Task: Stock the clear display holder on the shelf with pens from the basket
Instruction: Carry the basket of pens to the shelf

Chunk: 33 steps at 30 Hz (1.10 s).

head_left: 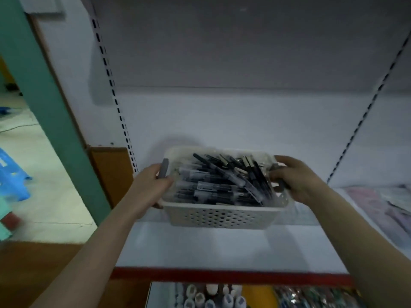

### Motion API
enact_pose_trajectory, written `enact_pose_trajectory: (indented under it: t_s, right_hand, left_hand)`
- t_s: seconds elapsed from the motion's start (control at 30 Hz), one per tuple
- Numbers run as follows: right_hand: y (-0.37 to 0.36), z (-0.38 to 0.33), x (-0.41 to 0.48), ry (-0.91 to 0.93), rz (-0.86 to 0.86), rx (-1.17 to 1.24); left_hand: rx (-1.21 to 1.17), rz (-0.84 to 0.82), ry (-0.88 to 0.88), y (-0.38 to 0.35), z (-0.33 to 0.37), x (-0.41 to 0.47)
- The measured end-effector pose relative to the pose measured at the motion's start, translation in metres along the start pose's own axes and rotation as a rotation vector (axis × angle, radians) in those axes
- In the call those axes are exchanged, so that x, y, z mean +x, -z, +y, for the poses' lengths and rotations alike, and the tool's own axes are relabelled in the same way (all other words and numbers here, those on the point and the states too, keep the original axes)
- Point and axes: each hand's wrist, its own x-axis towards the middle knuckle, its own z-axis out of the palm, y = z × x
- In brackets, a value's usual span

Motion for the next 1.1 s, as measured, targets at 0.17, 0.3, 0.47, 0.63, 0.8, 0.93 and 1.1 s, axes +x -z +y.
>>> enact_pose_trajectory:
  t_s: [0.17, 0.3, 0.47, 0.63, 0.8, 0.93, 1.1]
  right_hand:
    - [-0.007, 0.039, -0.016, 0.1, 0.007, -0.096]
    - [-0.009, 0.079, -0.045, 0.211, 0.056, -0.13]
    - [-0.011, 0.117, -0.098, 0.285, 0.135, -0.155]
    - [-0.012, 0.155, -0.148, 0.261, 0.145, -0.206]
    - [-0.003, 0.207, -0.181, 0.247, 0.176, -0.335]
    - [0.007, 0.244, -0.203, 0.218, 0.138, -0.355]
    - [0.012, 0.315, -0.217, 0.065, 0.067, -0.339]
  left_hand:
    - [0.012, 0.022, -0.077, -0.011, -0.039, -0.011]
    - [-0.048, 0.016, -0.129, -0.02, -0.073, -0.035]
    - [-0.084, -0.014, -0.128, -0.018, -0.104, -0.085]
    - [-0.08, -0.008, -0.148, -0.021, -0.139, -0.141]
    - [-0.077, 0.031, -0.172, -0.04, -0.168, -0.193]
    - [-0.101, -0.015, -0.11, -0.062, -0.198, -0.228]
    - [-0.07, -0.053, -0.015, -0.105, -0.249, -0.257]
